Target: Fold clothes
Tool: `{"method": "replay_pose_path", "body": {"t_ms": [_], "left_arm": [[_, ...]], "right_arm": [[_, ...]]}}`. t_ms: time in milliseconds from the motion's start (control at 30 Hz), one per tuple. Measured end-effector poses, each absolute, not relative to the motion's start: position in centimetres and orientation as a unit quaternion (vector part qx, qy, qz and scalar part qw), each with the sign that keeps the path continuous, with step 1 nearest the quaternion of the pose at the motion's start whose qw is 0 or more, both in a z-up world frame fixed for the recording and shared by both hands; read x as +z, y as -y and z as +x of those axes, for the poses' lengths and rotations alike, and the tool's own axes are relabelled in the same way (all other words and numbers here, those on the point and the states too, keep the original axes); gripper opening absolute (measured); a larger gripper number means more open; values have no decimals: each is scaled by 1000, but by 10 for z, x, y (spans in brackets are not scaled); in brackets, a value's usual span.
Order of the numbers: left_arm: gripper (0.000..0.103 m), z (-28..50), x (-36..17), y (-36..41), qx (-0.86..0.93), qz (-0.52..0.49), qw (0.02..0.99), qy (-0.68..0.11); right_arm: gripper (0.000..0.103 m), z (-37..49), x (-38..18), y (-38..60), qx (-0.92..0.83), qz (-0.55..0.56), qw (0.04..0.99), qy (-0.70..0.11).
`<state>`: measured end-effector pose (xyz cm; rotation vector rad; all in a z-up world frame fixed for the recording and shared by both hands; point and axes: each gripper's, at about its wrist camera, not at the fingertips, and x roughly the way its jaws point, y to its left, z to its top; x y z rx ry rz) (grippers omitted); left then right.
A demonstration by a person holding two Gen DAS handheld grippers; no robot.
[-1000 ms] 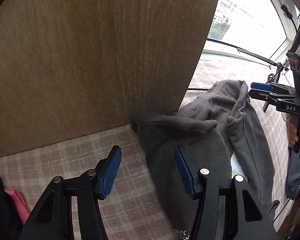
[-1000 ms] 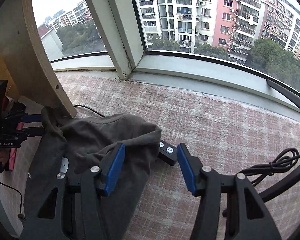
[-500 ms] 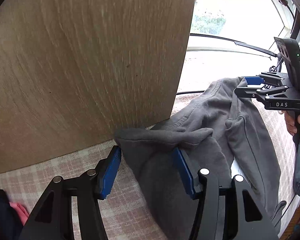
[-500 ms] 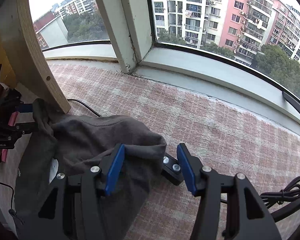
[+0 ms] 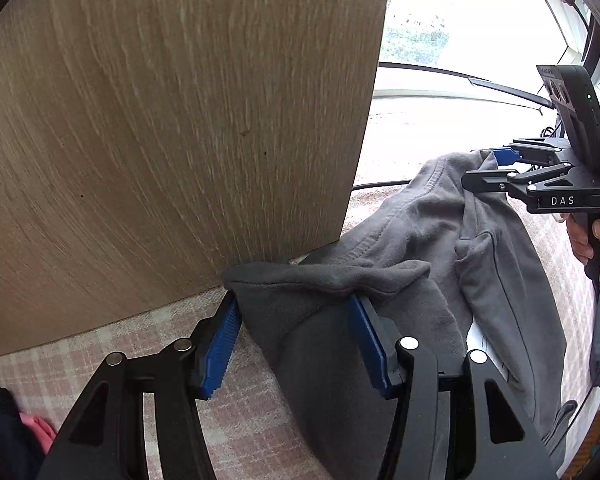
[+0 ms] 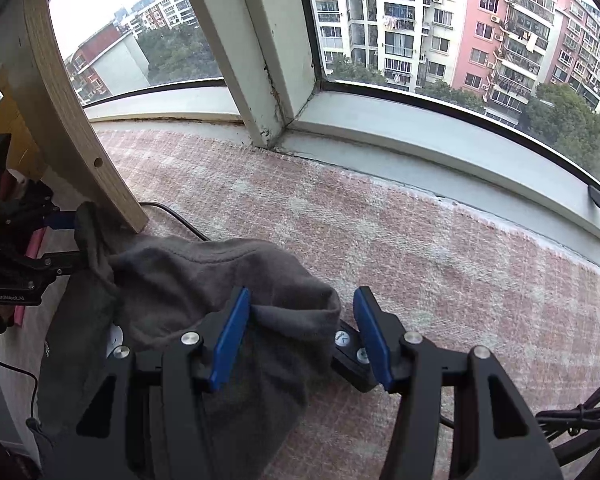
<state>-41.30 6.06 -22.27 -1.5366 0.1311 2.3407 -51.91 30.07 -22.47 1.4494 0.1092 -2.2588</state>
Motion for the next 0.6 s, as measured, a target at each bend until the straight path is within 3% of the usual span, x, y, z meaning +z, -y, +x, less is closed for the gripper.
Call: {"method": "replay_pose_path", "body": {"t_ms": [100,200,233,333,367,400,433,600], "left_arm": [[52,-410,-222,-63,823,-540,171,-44],[51,-406,-221,-66,823,-540,173,-43],[48,-404,-220,-67,823,-539,174,-43],[27,-400,-219,-69,824,-537,174,-41],[15,-400,-219,-68,825,-536,173,-39],[9,-398,-218,-68,826,-535,175,-35],[7,-396,-217,-68,826,-533,182,-30],[5,-383,-202,-74,831,-521,194,-31]], "right_arm": [[53,-520,-226,-304,-818,526,230,-33],[43,-521,-227,-305,-816,526,238,-25],[37,-521,-226,-305,-817,525,240,-25],[26,-517,-221,-299,-820,515,247,-36],[23,-515,-219,-297,-821,512,250,-41],[16,-514,-216,-295,-822,509,252,-44],[8,-513,-214,-293,-822,508,255,-44],[8,-506,-200,-291,-829,495,256,-46]]}}
